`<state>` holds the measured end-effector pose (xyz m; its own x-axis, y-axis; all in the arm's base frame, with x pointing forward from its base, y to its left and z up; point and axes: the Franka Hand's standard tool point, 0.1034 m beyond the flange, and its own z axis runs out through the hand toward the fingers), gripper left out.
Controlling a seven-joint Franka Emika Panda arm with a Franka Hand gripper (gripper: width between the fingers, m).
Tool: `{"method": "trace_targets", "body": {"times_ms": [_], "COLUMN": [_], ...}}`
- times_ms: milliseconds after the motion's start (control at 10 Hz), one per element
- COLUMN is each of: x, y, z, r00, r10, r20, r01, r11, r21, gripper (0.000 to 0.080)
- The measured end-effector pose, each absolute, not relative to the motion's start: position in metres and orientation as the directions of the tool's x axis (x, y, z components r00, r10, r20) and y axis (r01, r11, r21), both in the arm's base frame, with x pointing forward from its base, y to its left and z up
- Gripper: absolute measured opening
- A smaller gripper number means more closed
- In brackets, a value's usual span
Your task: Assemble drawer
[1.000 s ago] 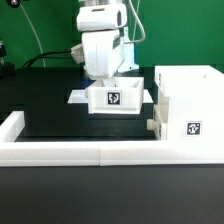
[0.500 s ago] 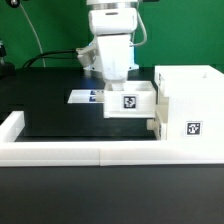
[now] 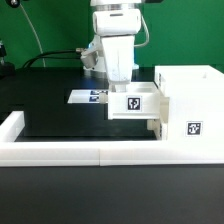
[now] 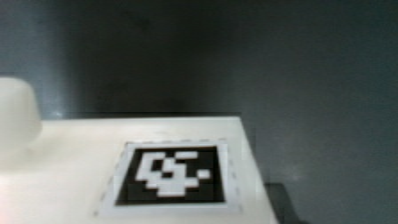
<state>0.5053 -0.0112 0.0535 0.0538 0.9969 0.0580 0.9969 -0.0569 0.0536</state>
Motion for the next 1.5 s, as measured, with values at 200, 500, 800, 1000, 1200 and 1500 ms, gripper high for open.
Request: {"method": "trace_targets", "body": {"times_ms": [200,500,800,1000,1200,1500], "x": [0.509,0.511,0.511,0.511,0.517,0.524], "y": [-0.011,-0.013,-0.013,-0.013,-0.012,-0.012], "z": [0.054,0.055,0.055,0.055,0.059,0.061], "r00": [0.038,0.039,0.039,0.028,-0.009,-0.012], "r10": [0.998,0.998,0.998,0.998,0.999,0.999], "r20": [0.051,0.048,0.048,0.048,0.037,0.033], "r01": [0.998,0.998,0.998,0.999,1.0,1.0], "r11": [-0.041,-0.041,-0.041,-0.03,0.008,0.012], "r21": [0.057,0.041,0.039,0.04,0.026,0.014], "gripper": [0.0044,0.0044,0.0044,0.0044,0.0044,0.0044]}}
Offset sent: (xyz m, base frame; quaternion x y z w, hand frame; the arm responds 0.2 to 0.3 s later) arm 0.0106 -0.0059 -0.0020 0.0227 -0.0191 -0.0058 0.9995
